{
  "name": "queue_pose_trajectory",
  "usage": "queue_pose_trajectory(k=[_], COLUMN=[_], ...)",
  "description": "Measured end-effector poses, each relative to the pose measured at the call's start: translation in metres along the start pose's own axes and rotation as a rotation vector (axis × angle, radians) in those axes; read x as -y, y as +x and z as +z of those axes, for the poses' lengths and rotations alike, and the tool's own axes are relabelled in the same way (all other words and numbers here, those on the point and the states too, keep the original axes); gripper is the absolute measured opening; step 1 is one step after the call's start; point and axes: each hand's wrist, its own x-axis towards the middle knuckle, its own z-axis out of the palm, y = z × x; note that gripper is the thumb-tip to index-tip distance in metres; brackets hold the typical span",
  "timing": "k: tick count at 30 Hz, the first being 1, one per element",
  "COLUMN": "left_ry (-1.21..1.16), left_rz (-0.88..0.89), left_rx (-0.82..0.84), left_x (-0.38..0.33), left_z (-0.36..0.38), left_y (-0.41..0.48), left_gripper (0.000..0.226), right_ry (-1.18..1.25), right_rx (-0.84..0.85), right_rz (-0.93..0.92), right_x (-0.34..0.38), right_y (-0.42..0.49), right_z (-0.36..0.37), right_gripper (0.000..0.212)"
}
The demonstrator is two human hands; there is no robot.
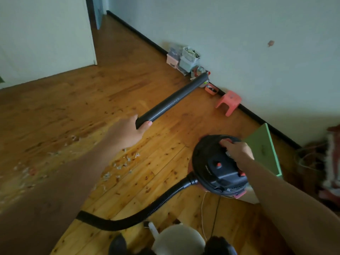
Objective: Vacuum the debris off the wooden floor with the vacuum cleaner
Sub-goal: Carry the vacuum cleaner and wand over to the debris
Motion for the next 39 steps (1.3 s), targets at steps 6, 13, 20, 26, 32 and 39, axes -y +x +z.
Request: queue_pose_trajectory(k=[6,13,20,26,32,39], left_ry=[0.007,0.024,0.086,0.065,0.018,-0.068], left_rz=[-0.045,-0.250,-0.432,-0.516,-0.540,-0.476], left_rx=[0.110,0.108,0.045,0.206,0.287,0.333], left_x=[0.008,0.002,-0.004,-0.001,0.020,0.056], left_z=[0.031,0.070,0.158,0.249,0.307,0.342], left_y=[0.040,0.093,0.177,0.218,0.230,0.222], left_gripper=[0.053,0.050,0.044,0.049,0.049,0.056], right_ry=[-0.058,-0.051,-0.123,-0.181,-0.174,-0.151], right_rx=[0.105,0.284,0.498,0.610,0.613,0.550], right_rz=[-0.076,-0.137,-0.165,-0.124,-0.062,0.006], right_x=[0.041,0.050,0.002,-0.047,-0.079,-0.110], right_y=[0.038,0.144,0.285,0.334,0.354,0.350], right_z=[0.052,0.110,0.227,0.303,0.351,0.393], right_gripper=[0.053,0.052,0.053,0.057,0.058,0.055])
